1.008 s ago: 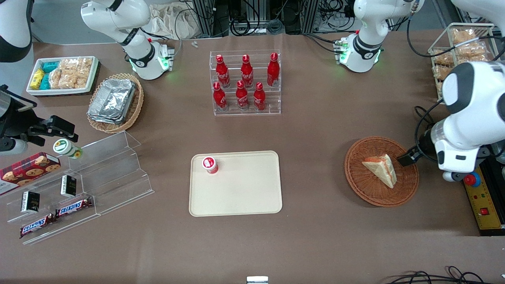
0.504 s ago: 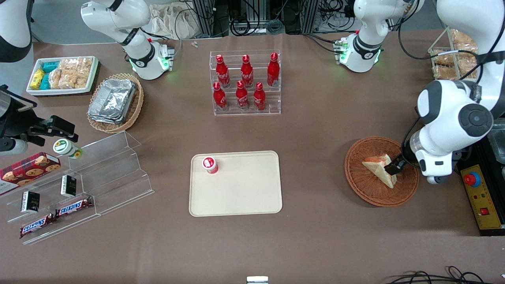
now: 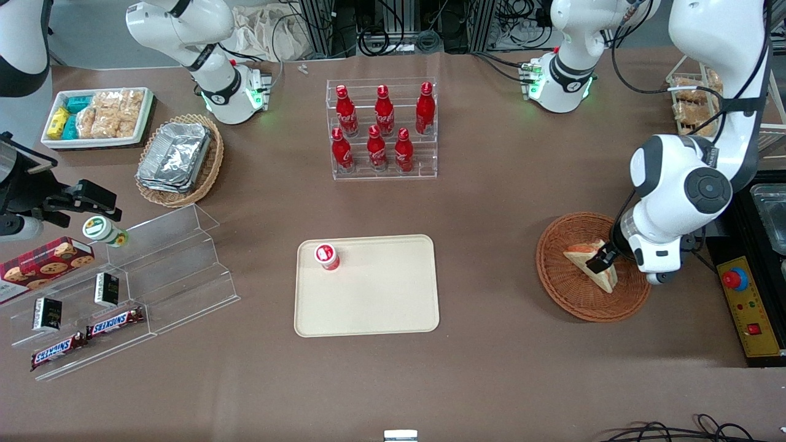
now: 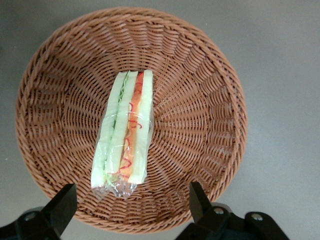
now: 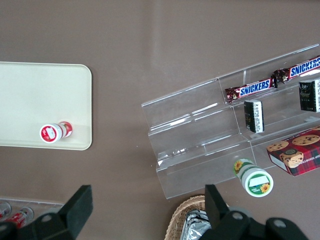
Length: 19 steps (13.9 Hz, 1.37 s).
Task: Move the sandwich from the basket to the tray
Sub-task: 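Lower the left gripper and close it on the wrapped sandwich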
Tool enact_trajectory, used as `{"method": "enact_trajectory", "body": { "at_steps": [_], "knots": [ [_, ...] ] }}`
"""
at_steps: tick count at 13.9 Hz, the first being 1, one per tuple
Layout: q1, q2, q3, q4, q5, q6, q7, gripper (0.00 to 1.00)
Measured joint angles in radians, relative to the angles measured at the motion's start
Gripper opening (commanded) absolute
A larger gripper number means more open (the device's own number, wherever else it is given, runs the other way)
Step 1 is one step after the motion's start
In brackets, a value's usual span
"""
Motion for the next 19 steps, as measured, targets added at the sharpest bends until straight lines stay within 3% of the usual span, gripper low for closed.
{"method": "enact_trajectory", "body": {
  "at_steps": [15,17,18,19],
  "knots": [
    [0.010,0.075,0.012,-0.080,0.060,0.153,0.006,0.97],
    [0.010,0.084,0.012,-0.080,0.060,0.159,0.006,0.70],
    [0.010,0.085,0.012,-0.080,0.061,0.160,0.006,0.48],
    [0.010,0.085,0.012,-0.080,0.061,0.160,0.006,0.15]
  ]
}}
